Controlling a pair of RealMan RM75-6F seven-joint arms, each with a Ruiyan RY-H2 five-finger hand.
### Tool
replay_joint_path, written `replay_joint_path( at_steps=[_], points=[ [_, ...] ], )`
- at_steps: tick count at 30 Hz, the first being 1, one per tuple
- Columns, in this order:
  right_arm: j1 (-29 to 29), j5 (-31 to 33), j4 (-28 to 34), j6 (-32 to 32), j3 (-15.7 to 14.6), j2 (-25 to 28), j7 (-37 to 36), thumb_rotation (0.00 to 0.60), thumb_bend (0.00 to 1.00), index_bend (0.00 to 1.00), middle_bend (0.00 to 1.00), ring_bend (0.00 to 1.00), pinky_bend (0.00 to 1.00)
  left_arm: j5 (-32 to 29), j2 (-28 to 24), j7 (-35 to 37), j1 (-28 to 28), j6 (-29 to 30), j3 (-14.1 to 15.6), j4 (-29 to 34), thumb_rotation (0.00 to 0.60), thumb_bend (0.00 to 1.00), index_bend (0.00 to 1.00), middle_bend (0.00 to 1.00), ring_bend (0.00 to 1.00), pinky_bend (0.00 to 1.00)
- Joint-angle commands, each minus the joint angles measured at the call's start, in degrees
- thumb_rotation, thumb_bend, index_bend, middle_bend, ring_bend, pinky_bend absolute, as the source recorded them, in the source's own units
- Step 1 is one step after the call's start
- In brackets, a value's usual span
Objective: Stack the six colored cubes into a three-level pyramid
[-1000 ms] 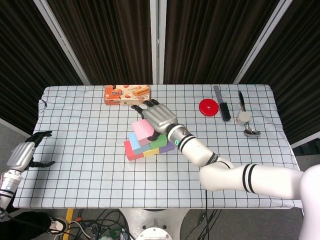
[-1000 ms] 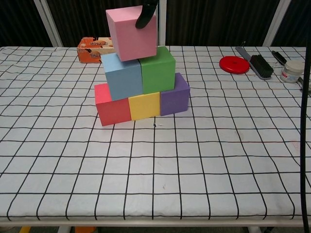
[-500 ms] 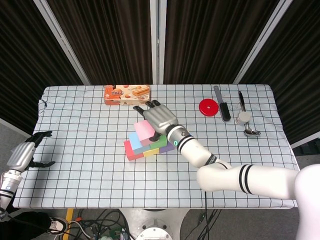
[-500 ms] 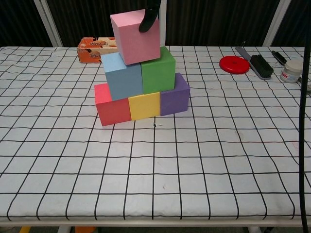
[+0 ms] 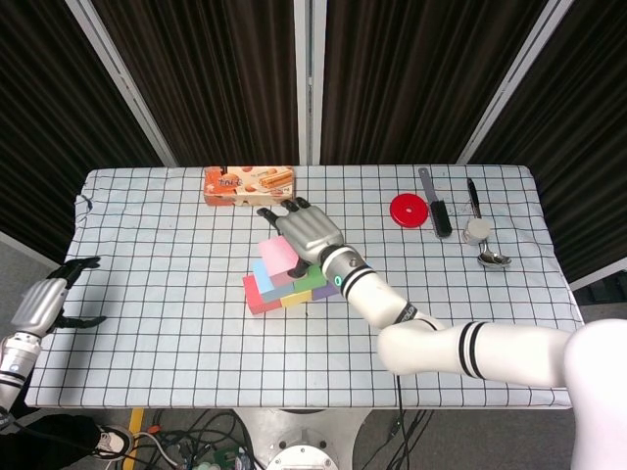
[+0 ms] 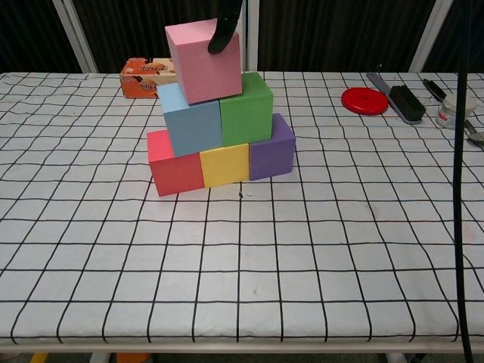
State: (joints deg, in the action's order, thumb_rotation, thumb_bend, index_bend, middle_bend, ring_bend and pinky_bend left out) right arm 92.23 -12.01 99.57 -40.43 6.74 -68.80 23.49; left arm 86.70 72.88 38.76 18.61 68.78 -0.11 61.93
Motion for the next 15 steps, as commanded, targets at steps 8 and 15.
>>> replay_joint_path(
  at_steps=[8, 15],
  points=[
    [0.58, 1.51, -0.54, -0.02, -0.15, -0.55, 0.84, 0.6, 0.19, 0.0, 0.51, 0.04, 0.0, -0.13, -0.13, 0.05, -0.08, -0.05, -0.01, 0.17, 0.6, 0.02, 0.13, 0.17, 0.09, 0.19],
    [0.55, 1.81, -0.26, -0.13, 0.11, -0.44, 0.8, 0.6, 0.18, 0.0, 0.51, 0.05, 0.0, -0.07, -0.18, 0.11, -0.12, 0.3, -0.12, 0.21, 0.6, 0.02, 0.13, 0.17, 0.09, 0.19]
  ],
)
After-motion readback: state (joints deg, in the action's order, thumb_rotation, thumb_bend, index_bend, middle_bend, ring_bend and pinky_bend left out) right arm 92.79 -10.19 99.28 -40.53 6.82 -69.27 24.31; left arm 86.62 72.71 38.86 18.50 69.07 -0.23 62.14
